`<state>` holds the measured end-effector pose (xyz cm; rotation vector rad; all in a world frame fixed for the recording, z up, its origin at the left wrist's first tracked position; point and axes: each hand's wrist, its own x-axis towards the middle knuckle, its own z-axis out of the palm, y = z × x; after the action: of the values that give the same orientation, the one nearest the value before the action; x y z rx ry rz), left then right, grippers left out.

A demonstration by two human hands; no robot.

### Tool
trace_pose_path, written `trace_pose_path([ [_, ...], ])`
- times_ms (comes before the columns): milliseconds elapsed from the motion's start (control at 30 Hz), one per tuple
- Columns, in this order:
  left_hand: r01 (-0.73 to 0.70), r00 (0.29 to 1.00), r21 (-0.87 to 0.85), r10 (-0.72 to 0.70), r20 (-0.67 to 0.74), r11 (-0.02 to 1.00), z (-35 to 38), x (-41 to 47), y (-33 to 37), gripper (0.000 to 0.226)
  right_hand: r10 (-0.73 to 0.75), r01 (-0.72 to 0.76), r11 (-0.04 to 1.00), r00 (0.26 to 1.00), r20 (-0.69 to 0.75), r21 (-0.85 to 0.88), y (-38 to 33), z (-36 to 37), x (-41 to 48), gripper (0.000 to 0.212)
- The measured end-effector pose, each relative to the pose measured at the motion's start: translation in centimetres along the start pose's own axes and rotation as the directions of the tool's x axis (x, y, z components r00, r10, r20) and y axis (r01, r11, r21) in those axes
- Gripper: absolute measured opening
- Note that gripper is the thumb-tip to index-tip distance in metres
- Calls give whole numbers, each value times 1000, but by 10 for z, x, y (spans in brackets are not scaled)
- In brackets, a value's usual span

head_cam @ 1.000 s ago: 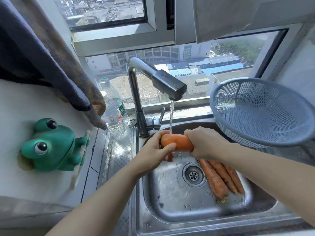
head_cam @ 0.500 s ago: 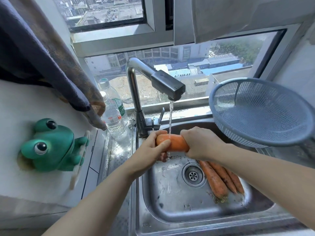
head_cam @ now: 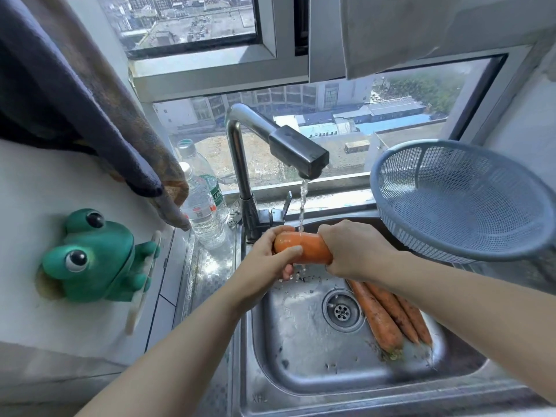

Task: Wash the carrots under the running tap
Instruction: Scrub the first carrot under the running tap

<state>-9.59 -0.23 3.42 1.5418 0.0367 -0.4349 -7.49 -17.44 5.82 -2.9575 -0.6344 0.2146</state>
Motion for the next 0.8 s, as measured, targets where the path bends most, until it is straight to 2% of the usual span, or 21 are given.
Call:
trace_pose_path([
  [100, -12, 992, 55, 19, -122, 998, 5, 5, -3, 22, 2, -2, 1000, 1000, 3, -14, -2, 0, 1, 21],
  [267, 40, 999, -105, -38, 20, 994, 0, -1, 2, 34, 5, -5, 1000, 1000, 6, -24, -1, -3, 0, 23],
  [333, 11, 1000, -104, -13, -19, 995, 1, 0, 1, 33, 7, -7, 1000, 1000, 2, -16, -3, -4, 0, 23],
  [433, 0, 989, -53, -8, -149, 999, 9, 6, -1, 22, 11, -11, 1000, 1000, -3, -17, -4, -5, 2, 23],
  [467, 13, 987, -57, -22, -157, 998, 10, 7, -1, 21, 14, -14, 1000, 1000, 0, -23, -3, -5, 2, 22],
  [600, 35, 999, -170, -40, -29, 985, 9, 1, 1, 29, 14, -14, 998, 1000, -4, -61, 0, -8, 0, 23],
  [733, -3, 982, -43, -5, -189, 999, 14, 7, -1, 22, 12, -12, 999, 1000, -7, -53, -3, -8, 1, 22],
  [800, 12, 988, -85, -25, -155, 996, 13, 7, 0, 22, 12, -13, 998, 1000, -13, -60, -1, -8, 2, 20],
])
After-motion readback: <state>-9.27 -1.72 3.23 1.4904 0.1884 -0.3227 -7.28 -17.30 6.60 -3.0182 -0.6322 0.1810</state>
